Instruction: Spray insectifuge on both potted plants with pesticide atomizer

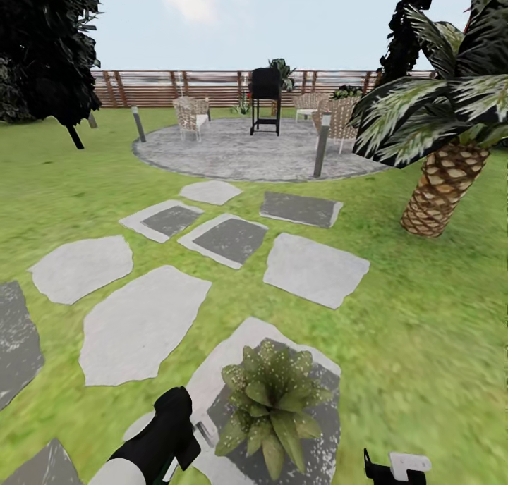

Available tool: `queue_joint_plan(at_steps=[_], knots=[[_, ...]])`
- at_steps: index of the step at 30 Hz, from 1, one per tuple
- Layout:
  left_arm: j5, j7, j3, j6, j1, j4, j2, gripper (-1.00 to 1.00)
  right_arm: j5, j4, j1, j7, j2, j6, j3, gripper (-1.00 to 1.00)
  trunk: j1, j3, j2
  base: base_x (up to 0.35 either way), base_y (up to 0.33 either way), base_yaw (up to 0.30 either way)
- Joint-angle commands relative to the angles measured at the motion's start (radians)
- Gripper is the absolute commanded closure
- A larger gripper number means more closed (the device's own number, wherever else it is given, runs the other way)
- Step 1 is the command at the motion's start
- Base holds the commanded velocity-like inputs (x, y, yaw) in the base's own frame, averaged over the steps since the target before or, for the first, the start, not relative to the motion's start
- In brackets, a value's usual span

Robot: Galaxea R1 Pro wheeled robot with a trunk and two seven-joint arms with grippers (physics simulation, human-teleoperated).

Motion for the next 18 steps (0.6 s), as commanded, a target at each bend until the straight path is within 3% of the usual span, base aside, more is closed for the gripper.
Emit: queue_joint_plan(at_steps=[1, 8, 12, 18], knots=[[-0.010, -0.010, -0.001, 0.003, 0.000, -0.002, 0.000, 1.00, 0.011, 0.001, -0.001, -0.004, 0.000, -0.002, -0.007, -1.00, 0.000, -0.001, 0.000, 0.073, -0.257, 0.000], [-0.010, -0.010, 0.003, 0.003, 0.000, -0.003, 0.001, 1.00, 0.011, 0.001, -0.001, -0.004, 0.001, -0.002, -0.007, -1.00, 0.000, -0.001, 0.000, 0.015, -0.267, 0.018], [-0.010, -0.009, 0.005, 0.003, 0.000, -0.003, 0.001, 1.00, 0.011, 0.001, -0.001, -0.004, 0.001, -0.002, -0.007, -1.00, 0.000, -0.001, 0.000, -0.045, -0.269, 0.227], [-0.010, -0.009, 0.007, 0.003, 0.000, -0.007, 0.001, 1.00, 0.011, 0.001, -0.001, -0.004, 0.001, -0.002, -0.007, -1.00, 0.000, -0.001, 0.000, -0.205, -0.222, 0.275]])
